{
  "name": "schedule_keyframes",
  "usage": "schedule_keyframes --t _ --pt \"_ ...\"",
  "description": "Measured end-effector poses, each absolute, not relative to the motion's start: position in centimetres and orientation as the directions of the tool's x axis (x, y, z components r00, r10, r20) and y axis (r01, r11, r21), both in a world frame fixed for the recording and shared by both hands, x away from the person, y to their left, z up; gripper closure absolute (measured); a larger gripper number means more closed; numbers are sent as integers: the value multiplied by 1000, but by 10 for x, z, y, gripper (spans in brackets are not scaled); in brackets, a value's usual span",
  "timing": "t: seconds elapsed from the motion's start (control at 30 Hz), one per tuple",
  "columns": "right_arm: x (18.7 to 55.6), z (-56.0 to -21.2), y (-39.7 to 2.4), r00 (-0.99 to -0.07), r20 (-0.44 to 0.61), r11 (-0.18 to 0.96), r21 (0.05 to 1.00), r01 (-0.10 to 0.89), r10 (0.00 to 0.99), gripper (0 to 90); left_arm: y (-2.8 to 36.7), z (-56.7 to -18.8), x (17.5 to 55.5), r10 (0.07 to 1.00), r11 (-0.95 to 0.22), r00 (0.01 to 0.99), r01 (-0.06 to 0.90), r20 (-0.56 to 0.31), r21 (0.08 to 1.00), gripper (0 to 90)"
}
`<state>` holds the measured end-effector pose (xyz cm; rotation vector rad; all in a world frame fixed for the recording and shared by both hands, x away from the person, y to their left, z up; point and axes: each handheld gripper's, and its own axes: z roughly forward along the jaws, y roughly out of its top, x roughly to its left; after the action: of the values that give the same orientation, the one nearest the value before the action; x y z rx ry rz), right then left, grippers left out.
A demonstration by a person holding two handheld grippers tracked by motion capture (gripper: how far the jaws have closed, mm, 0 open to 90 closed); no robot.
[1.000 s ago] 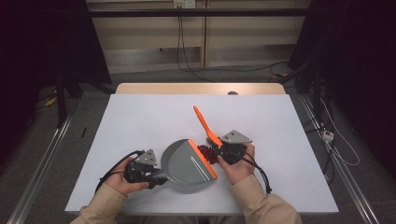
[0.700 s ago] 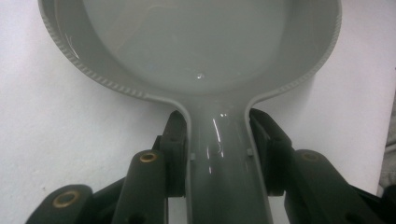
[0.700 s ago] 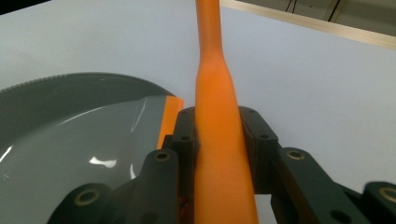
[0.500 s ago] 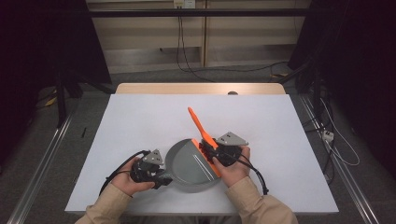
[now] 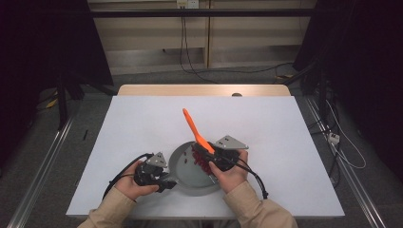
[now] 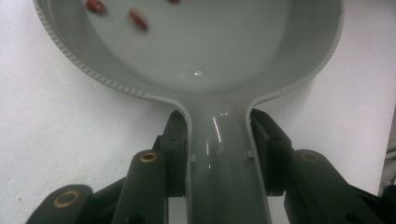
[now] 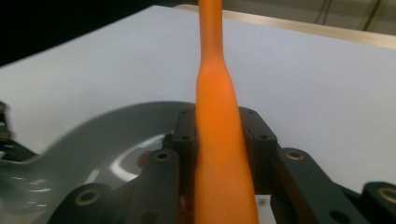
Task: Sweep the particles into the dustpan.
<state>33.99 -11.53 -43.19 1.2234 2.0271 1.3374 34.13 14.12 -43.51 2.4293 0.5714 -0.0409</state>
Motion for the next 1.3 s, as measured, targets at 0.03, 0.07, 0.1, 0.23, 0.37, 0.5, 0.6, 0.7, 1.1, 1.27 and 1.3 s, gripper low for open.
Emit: schedule_keyframes --t 0.03,0.07,0.1,0.23,0.37,0.5,0.6,0.7,1.1,1.27,1.3 --pt "339 -431 -112 -538 116 157 887 435 835 713 141 -435 341 394 -701 904 412 -166 582 626" --pt "339 -429 -109 -545 108 163 890 426 832 713 142 -435 341 394 -700 904 414 -169 582 625" --pt "339 -427 -108 -549 112 158 894 420 829 713 142 -435 341 388 -705 906 409 -167 580 625" --pt "346 -419 -119 -535 112 134 907 400 837 713 143 -436 341 402 -694 900 421 -171 584 626" --pt "355 -416 -139 -498 94 130 908 397 862 713 144 -436 342 402 -693 899 423 -175 584 626" --pt "362 -420 -155 -466 73 138 905 403 882 713 144 -436 342 404 -692 898 425 -175 583 627" --pt "366 -427 -161 -445 23 178 898 404 895 713 145 -436 342 407 -688 896 429 -178 585 627" --pt "371 -435 -165 -427 -16 207 891 404 904 713 145 -436 342 407 -689 896 429 -178 584 627" --pt "352 -442 -132 -521 13 232 886 402 853 711 143 -437 345 421 -683 888 445 -186 579 627" --pt "347 -437 -121 -554 23 225 899 376 832 712 143 -437 345 425 -682 887 444 -180 581 628" --pt "347 -435 -120 -564 41 216 899 381 825 713 143 -437 346 428 -679 886 446 -179 584 628"
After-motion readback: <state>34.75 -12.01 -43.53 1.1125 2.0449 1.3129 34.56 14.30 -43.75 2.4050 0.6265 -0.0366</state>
